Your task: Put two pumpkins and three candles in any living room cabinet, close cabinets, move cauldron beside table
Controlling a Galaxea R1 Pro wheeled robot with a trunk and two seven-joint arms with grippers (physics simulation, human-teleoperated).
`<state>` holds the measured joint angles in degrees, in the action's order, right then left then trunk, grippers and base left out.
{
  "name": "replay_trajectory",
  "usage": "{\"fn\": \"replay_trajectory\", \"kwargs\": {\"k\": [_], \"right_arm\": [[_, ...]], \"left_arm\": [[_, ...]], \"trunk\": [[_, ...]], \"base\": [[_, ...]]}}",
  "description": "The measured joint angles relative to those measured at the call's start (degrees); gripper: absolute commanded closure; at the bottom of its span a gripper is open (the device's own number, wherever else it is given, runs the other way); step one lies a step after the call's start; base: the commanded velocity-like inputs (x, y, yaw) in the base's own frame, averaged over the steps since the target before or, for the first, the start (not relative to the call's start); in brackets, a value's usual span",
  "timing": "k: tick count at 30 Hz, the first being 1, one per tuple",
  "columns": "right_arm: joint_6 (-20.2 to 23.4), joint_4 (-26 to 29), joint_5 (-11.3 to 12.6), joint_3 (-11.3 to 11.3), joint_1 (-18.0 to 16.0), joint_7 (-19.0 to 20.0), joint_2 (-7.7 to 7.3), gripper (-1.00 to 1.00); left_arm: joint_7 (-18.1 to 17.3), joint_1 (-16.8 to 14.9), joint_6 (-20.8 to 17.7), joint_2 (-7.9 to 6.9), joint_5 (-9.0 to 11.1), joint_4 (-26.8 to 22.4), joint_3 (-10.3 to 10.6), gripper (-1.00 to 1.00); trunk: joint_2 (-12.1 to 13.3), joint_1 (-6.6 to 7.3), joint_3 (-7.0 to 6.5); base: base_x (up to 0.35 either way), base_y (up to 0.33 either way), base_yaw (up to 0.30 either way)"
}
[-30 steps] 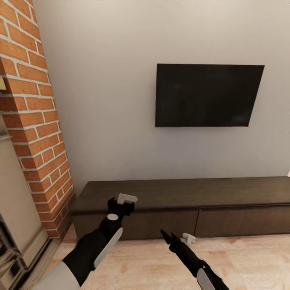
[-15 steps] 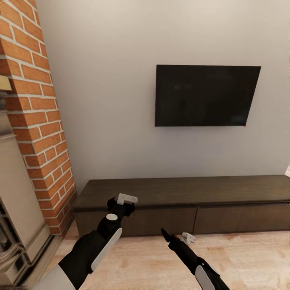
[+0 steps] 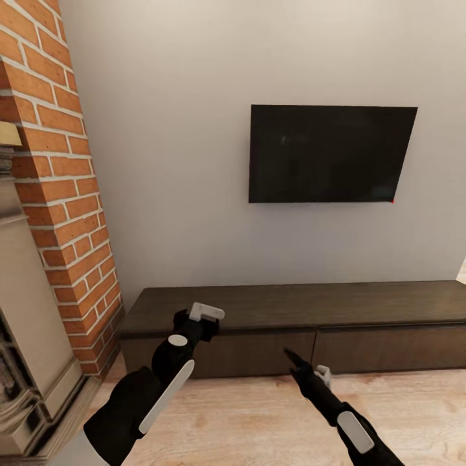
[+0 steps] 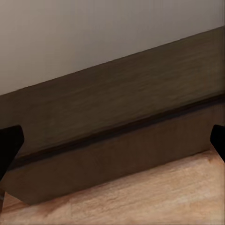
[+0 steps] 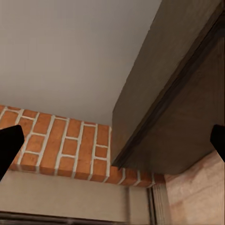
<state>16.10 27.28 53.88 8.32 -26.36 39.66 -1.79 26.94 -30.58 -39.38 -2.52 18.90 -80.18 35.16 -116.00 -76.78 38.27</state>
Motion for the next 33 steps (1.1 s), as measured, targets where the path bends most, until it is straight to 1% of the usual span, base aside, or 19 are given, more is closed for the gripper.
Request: {"fn": "replay_trajectory", "kwargs": {"k": [2, 5, 6, 10, 14, 16, 17, 18, 19, 20, 21, 22, 26, 28, 33], "right_arm": [[0.7, -0.6, 0.8, 0.1, -0.3, 0.7, 0.06, -1.0], [0.4, -1.0, 1.4, 0.0, -0.5, 1.0, 0.28, -1.0], [-0.6, -0.9, 1.5, 0.0, -0.6, 1.1, 0.37, -1.0], [-3.9, -0.6, 1.7, 0.0, -0.7, 1.5, 0.91, -1.0], [-4.7, -0.8, 2.5, -0.1, -1.2, 0.8, 1.37, -1.0], [-4.6, -1.1, 2.6, -0.1, -1.8, -2.5, 1.28, -1.0], [-4.4, -1.2, 2.8, -0.1, -2.1, -5.8, 1.22, -1.0], [-4.1, -1.2, 2.8, -0.1, -2.2, -7.4, 1.17, -1.0], [-3.6, -1.2, 2.9, -0.1, -2.3, -8.5, 1.13, -1.0], [-2.2, -1.1, 2.9, -0.2, -2.4, -9.8, 1.09, -1.0], [-1.4, -1.0, 3.0, -0.2, -2.4, -10.0, 1.09, -1.0], [-0.8, -1.0, 3.0, -0.2, -2.5, -9.9, 1.08, -1.0], [0.9, -0.9, 3.0, -0.2, -2.6, -7.1, 1.1, -1.0], [1.2, -0.9, 3.0, -0.1, -2.6, -6.4, 1.21, -1.0], [1.4, -1.0, 3.2, 0.1, -2.6, -6.1, 1.44, -1.0]], "left_arm": [[-0.1, 0.0, -0.9, -0.16, 0.1, -0.7, 0.0, -1.0], [-0.1, 0.0, -2.9, -0.24, 0.2, -1.2, -0.1, -1.0], [-0.1, 0.0, -4.1, -0.24, 0.2, -1.3, -0.1, -1.0], [-0.1, 0.0, -6.7, -0.24, 0.3, -1.4, -0.3, -1.0], [-0.1, 0.0, -10.0, -0.08, 0.4, -1.7, -0.6, -1.0], [-0.1, -0.1, -12.3, 0.13, 0.4, -2.2, -0.6, -1.0], [-0.1, 0.0, -14.3, 0.25, 0.4, -2.9, -0.6, -1.0], [-0.1, 0.0, -15.3, 0.29, 0.4, -3.3, -0.7, -1.0], [-0.1, 0.0, -16.2, 0.33, 0.4, -3.7, -0.7, -1.0], [0.0, 0.0, -17.6, 0.37, 0.4, -4.4, -0.9, -1.0], [0.0, 0.0, -18.2, 0.41, 0.4, -4.7, -1.1, -1.0], [0.0, 0.0, -18.6, 0.44, 0.4, -4.9, -1.3, -1.0], [0.0, 0.0, -20.5, 0.48, 0.4, -5.6, -3.3, -1.0], [0.0, 0.0, -20.5, 0.52, 0.5, -5.8, -4.1, -1.0], [0.0, 0.0, -20.5, 0.64, 0.6, -5.9, -4.7, -1.0]], "trunk": [[0.0, 0.0, 0.0], [0.0, 0.0, 0.0], [0.0, 0.0, 0.0], [0.0, 0.0, 0.0], [0.0, 0.0, 0.0], [0.0, 0.0, 0.0], [0.0, 0.0, 0.0], [0.0, 0.0, 0.0], [0.0, 0.0, 0.0], [0.0, 0.0, 0.0], [0.0, 0.0, 0.0], [0.0, 0.0, 0.0], [0.0, 0.0, 0.0], [0.0, 0.0, 0.0], [0.0, 0.0, 0.0]], "base": [[0.0, 0.0, 0.0], [0.0, 0.0, 0.0], [0.0, 0.0, 0.0], [0.0, 0.0, 0.0], [0.0, 0.0, 0.0], [0.0, 0.0, 0.0], [0.0, 0.0, 0.0], [0.0, 0.0, 0.0], [0.0, 0.0, 0.0], [0.0, 0.0, 0.0], [0.0, 0.0, 0.0], [0.0, 0.0, 0.0], [0.0, 0.0, 0.0], [0.0, 0.0, 0.0], [0.0, 0.0, 0.0]]}}
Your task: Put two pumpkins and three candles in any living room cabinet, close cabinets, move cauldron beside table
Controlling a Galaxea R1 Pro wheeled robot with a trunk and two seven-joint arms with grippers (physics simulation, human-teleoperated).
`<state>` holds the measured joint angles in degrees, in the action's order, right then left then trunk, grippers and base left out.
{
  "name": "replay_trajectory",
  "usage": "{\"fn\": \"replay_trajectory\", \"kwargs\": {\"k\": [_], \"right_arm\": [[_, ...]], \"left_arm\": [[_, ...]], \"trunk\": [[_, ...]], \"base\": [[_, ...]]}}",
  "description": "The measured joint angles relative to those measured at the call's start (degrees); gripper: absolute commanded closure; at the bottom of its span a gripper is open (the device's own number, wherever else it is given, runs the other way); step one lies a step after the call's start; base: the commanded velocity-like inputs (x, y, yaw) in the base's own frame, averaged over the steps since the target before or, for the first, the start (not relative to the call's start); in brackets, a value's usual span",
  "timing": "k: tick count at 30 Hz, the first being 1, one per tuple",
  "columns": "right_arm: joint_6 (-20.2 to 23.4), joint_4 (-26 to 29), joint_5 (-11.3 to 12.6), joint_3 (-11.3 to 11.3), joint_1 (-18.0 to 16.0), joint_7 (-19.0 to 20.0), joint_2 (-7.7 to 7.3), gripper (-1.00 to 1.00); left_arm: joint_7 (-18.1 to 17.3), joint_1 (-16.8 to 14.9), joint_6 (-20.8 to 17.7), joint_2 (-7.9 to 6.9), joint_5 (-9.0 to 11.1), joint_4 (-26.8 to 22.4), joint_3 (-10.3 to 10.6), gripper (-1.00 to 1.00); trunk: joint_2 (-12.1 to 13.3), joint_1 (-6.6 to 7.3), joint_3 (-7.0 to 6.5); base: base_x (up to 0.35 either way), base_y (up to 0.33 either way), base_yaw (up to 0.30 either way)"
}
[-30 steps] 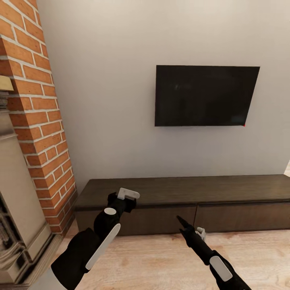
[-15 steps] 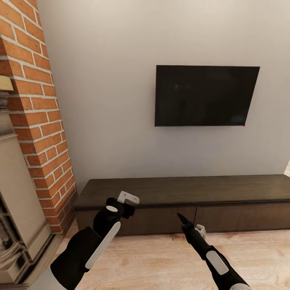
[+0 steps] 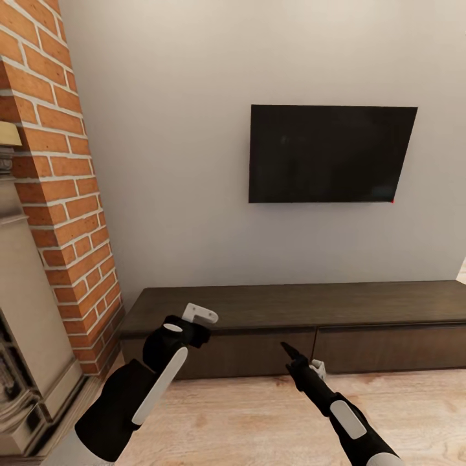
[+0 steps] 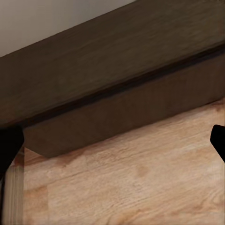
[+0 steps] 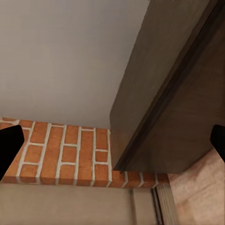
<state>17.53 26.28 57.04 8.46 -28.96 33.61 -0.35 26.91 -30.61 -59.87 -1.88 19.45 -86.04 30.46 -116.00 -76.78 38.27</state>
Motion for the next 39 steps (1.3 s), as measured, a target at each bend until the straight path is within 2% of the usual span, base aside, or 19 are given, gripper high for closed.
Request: {"fn": "replay_trajectory", "kwargs": {"k": [4, 7, 10, 13, 16, 28, 33, 39], "right_arm": [[0.0, -0.1, 0.1, 1.1, 0.0, 0.3, -0.12, -1.0], [0.0, 0.2, -0.1, 1.8, 0.0, 2.5, -0.42, -1.0], [-0.4, 0.2, -0.5, 1.9, 0.2, 8.0, -0.87, -1.0], [-2.1, 0.2, -0.8, 1.8, 0.3, 15.4, -1.58, -1.0], [-2.9, 0.0, -0.7, 1.9, 0.3, 18.8, -2.15, -1.0], [-2.6, -0.4, -0.1, 2.5, 0.5, 19.8, -3.54, -1.0], [-2.6, -0.6, -0.1, 2.6, 0.5, 19.2, -3.66, -1.0], [-3.3, -2.5, -2.1, 2.1, 1.2, 17.6, -5.16, -1.0]], "left_arm": [[0.0, 0.0, 0.0, 0.06, 0.0, 0.0, -0.1, -1.0], [0.0, 0.0, 0.0, 0.07, 0.2, 0.0, -0.2, -1.0], [0.0, 0.0, 0.0, 0.05, 1.6, 0.0, -0.2, -1.0], [0.0, 0.0, 0.0, 0.01, 3.5, -0.1, -0.2, -1.0], [0.0, 0.0, 0.0, 0.0, 4.2, -0.2, -0.2, -1.0], [0.0, 0.0, 0.0, -0.01, 6.1, -0.2, -1.0, -1.0], [0.0, -0.1, 0.0, -0.01, 6.3, -0.1, -1.1, -1.0], [-0.3, -0.4, 1.5, -0.17, 6.6, 0.1, -0.6, -1.0]], "trunk": [[0.0, 0.0, 0.0], [0.0, 0.0, 0.0], [0.0, 0.0, 0.0], [0.0, 0.0, 0.0], [0.0, 0.0, 0.0], [0.0, 0.0, 0.0], [-2.0, -1.09, 0.89], [-2.0, -1.09, 0.89]], "base": [[0.0, 0.0, 0.0], [0.0, 0.0, 0.0], [0.0, 0.0, 0.0], [0.0, 0.0, 0.0], [0.0, 0.0, 0.0], [0.0, 0.0, 0.0], [0.0, 0.0, 0.0], [0.0, 0.0, 0.0]]}}
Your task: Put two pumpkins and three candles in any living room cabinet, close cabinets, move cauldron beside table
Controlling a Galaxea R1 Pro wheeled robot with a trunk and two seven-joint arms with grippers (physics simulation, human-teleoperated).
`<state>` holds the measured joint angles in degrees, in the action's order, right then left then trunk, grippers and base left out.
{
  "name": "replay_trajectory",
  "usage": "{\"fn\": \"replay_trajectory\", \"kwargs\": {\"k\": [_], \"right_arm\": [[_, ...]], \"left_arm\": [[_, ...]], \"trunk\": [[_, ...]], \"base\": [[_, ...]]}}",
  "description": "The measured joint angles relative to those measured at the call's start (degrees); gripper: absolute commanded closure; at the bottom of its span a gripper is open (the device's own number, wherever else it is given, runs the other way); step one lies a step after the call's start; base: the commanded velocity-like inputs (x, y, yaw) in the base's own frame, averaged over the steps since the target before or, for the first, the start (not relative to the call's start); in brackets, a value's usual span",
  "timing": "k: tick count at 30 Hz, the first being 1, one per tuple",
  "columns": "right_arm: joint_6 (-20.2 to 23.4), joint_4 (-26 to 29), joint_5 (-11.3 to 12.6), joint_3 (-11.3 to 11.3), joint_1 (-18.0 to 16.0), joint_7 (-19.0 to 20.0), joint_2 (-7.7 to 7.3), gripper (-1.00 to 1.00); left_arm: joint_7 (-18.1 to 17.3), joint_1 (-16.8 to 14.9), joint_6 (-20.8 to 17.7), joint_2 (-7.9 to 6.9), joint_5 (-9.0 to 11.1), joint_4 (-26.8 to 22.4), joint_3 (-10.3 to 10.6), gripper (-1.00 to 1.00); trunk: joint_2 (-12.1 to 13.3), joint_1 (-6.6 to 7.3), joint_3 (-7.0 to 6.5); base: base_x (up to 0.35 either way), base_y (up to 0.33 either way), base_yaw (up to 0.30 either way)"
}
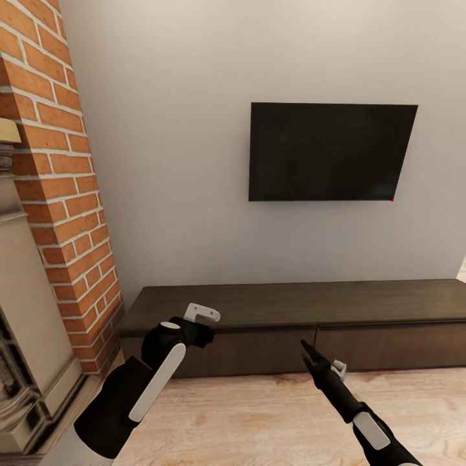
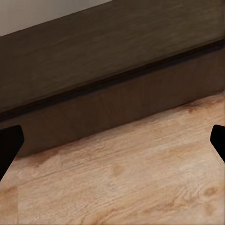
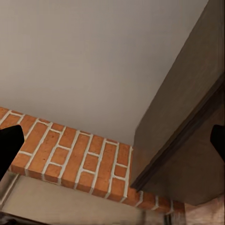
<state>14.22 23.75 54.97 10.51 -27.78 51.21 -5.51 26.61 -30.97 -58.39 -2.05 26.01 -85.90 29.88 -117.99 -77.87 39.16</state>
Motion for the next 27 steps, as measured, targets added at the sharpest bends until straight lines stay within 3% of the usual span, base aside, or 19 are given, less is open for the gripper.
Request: {"fn": "replay_trajectory", "kwargs": {"k": [18, 23, 26, 27], "right_arm": [[0.0, -0.4, -0.1, 0.0, 0.0, 0.0, 0.03, -1.0], [-0.2, 0.7, 0.1, 0.0, 1.6, -1.6, -1.49, -1.0], [-0.4, 0.9, 0.1, -0.1, 2.6, -1.9, -1.55, -1.0], [-0.4, 0.9, 0.2, 0.0, 6.2, -2.0, -1.49, -1.0]], "left_arm": [[0.0, 0.0, 0.0, 0.0, 0.0, 0.0, 0.0, -1.0], [0.2, 0.5, 1.3, 0.54, -0.4, 0.0, 0.0, -1.0], [0.2, 0.6, 1.5, 0.58, -0.4, 0.1, -0.1, -1.0], [0.2, 0.6, 1.6, 0.59, -0.3, 0.1, -0.1, -1.0]], "trunk": [[0.0, 0.0, 0.0], [0.0, -0.01, 0.0], [0.0, 0.0, 0.0], [0.0, 0.0, -0.01]], "base": [[-0.006, 0.0, 0.0], [-0.137, 0.0, 0.0], [-0.044, 0.0, 0.0], [-0.046, 0.0, 0.0]]}}
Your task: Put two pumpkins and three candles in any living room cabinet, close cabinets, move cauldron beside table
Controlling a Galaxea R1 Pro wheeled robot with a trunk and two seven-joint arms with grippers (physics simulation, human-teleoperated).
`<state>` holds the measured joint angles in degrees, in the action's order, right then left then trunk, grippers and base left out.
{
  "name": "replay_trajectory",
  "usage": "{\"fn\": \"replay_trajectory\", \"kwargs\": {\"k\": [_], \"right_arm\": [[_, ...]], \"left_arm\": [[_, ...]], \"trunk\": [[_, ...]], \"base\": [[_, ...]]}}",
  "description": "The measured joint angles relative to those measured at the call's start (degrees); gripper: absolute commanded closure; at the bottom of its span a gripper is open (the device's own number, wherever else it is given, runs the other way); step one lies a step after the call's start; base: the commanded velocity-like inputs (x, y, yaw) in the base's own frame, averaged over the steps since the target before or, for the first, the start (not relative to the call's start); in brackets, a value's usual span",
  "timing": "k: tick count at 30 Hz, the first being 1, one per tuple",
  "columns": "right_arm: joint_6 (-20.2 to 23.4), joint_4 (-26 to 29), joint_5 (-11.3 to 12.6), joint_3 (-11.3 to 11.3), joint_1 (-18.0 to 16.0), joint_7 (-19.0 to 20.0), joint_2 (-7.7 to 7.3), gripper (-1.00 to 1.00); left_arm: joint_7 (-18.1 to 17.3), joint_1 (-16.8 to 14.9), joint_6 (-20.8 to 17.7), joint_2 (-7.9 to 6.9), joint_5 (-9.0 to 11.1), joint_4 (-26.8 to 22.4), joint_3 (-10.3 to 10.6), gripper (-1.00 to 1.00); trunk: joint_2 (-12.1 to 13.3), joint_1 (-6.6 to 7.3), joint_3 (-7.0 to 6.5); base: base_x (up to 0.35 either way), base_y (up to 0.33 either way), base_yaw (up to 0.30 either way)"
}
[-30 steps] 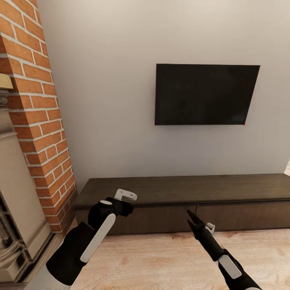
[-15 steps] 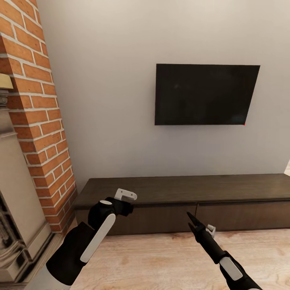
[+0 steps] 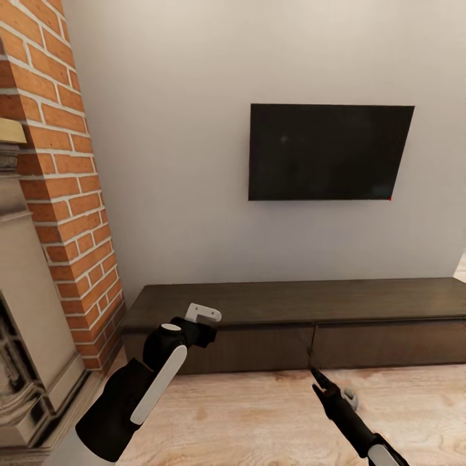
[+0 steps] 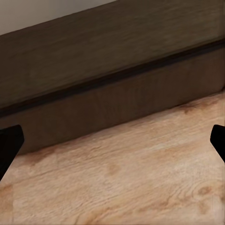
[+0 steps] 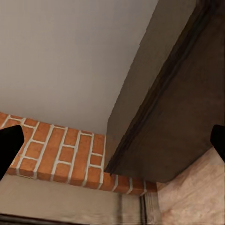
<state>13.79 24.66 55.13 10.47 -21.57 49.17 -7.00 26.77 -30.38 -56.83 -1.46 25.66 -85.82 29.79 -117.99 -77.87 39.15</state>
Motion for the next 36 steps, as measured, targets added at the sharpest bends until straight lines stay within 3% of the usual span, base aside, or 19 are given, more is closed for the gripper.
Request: {"fn": "replay_trajectory", "kwargs": {"k": [1, 21, 27, 30, 36], "right_arm": [[-0.1, 0.0, -0.2, 0.0, 1.9, -0.1, 0.03, -1.0], [-0.1, 0.0, 0.0, 0.3, 1.7, -1.9, 0.04, -1.0], [0.0, -0.4, 0.0, 0.5, 1.4, -4.0, -0.02, -1.0], [0.4, -0.7, 0.3, 0.4, -0.6, -8.6, 0.27, -1.0], [0.9, -0.9, 0.4, 0.3, -4.5, -11.0, -0.02, -1.0]], "left_arm": [[0.0, 0.0, 0.0, -0.01, 0.0, 0.0, 0.0, -1.0], [0.1, 0.0, 0.9, 0.01, -0.1, -0.7, 0.0, -1.0], [0.0, 0.0, 1.6, 0.01, -0.1, -0.6, 0.0, -1.0], [0.0, 0.0, 1.6, 0.01, -0.1, -0.6, 0.0, -1.0], [0.0, 0.0, 1.9, -0.06, -0.2, -0.7, -0.1, -1.0]], "trunk": [[0.0, 0.0, 0.02], [0.0, 0.0, 0.01], [-2.4, -1.31, 1.08], [-3.6, -1.97, 1.61], [-6.0, -3.29, 2.69]], "base": [[-0.089, 0.0, 0.0], [-0.019, 0.0, 0.0], [0.0, 0.0, 0.0], [0.0, 0.0, 0.0], [0.0, 0.0, 0.0]]}}
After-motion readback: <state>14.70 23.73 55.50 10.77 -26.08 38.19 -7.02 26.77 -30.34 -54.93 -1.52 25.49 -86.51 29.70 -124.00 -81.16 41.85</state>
